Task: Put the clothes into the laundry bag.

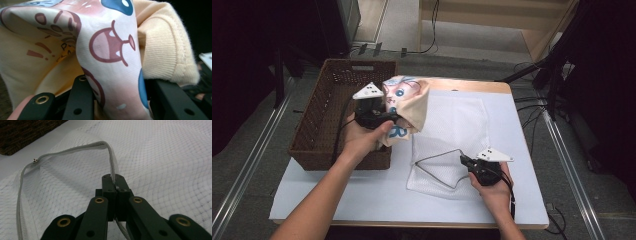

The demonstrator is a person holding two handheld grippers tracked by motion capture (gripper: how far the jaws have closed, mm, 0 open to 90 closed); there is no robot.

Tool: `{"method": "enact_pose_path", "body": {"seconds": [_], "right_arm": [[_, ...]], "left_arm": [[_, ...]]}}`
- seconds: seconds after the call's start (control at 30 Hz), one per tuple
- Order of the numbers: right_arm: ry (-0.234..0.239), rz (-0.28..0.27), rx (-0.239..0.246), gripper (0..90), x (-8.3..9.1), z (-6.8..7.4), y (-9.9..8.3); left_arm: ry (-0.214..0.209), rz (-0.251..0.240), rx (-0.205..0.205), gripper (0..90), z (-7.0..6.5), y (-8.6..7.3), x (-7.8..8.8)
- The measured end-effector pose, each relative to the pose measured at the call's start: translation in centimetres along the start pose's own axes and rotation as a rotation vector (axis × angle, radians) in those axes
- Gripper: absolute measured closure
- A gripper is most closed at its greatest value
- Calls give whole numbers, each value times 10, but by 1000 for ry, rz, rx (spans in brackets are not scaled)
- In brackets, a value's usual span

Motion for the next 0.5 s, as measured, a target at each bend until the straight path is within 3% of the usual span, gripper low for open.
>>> {"method": "enact_pose_path", "body": {"seconds": [0.03,0.07,0.1,0.17,0.2,0.23,0.27,0.3,0.4,0.5], "right_arm": [[0,0,0,900,0,0,0],[2,0,-2,900,0,0,0],[2,0,-2,900,0,0,0],[-1,-3,-7,900,1,0,1],[-1,-3,-7,900,1,0,1],[-2,-3,-6,900,1,-1,1],[-2,-4,-7,900,1,-1,1],[-2,-4,-7,900,1,-1,1],[-1,-9,-10,900,2,-2,2],[3,-18,-17,900,3,-3,2]], "left_arm": [[0,0,0,666,0,0,0],[-46,7,1,666,-14,0,-5],[-46,7,1,666,-14,0,-5],[-96,27,-24,666,-40,-4,-12],[-96,27,-24,666,-40,-4,-12],[-114,23,-27,666,-49,-6,-13],[-151,31,-36,666,-66,-9,-14],[-151,31,-36,666,-66,-9,-14],[-206,18,-23,666,-92,-21,-13],[-234,18,-12,665,-99,-31,-13]]}}
Point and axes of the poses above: each handheld gripper's, and its own axes: x roughly backward along the jaws, y roughly out of its top, z roughly to its left, the point moved 2 cm from there along -x, roughly forward along the jaws, and after that the axes turned 3 degrees about -y, right-handed, at the moved point
